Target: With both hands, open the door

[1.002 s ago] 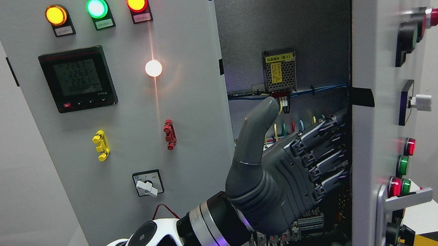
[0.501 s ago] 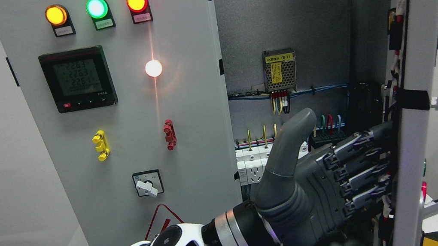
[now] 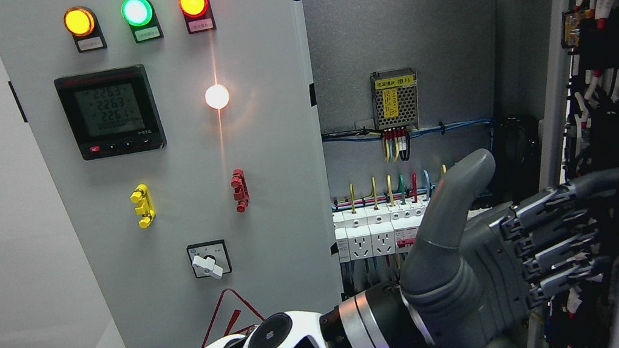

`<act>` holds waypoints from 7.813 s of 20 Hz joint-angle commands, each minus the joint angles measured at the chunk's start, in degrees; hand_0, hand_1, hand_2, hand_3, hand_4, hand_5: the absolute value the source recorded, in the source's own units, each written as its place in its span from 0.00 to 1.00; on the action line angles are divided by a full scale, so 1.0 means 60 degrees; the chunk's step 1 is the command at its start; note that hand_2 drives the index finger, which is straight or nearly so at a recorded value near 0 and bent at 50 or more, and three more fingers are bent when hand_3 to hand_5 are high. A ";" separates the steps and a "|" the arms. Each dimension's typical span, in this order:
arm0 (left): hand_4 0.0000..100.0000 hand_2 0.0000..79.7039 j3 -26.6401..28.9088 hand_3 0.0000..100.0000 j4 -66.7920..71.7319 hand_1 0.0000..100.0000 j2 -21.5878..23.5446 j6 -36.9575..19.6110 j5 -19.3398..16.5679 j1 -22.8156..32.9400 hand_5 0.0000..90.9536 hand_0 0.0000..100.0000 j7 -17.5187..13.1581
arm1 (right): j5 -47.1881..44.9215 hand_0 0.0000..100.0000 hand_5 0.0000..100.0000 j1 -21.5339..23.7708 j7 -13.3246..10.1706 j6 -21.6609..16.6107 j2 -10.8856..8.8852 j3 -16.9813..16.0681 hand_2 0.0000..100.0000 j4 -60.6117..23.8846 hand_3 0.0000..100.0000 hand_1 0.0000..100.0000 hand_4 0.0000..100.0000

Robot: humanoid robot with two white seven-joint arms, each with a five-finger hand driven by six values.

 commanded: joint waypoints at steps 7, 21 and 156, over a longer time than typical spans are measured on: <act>0.00 0.00 -0.0491 0.00 0.1765 0.00 -0.1906 -0.0011 -0.0022 -0.0578 0.00 0.00 0.0045 | -0.0006 0.19 0.00 -0.0010 -0.0004 0.0003 0.0000 0.0002 0.00 -0.0152 0.00 0.00 0.00; 0.00 0.00 -0.0886 0.00 0.2351 0.00 -0.2755 -0.0025 -0.0037 -0.1120 0.00 0.00 0.0075 | -0.0006 0.19 0.00 -0.0025 -0.0004 0.0003 0.0000 0.0002 0.00 -0.0210 0.00 0.00 0.00; 0.00 0.00 0.5530 0.00 1.7000 0.00 -0.1745 -0.0787 -0.7182 1.3103 0.00 0.00 -0.0819 | -0.0035 0.19 0.00 0.3666 -0.0019 -0.3513 -0.1333 0.1305 0.00 -1.1809 0.00 0.00 0.00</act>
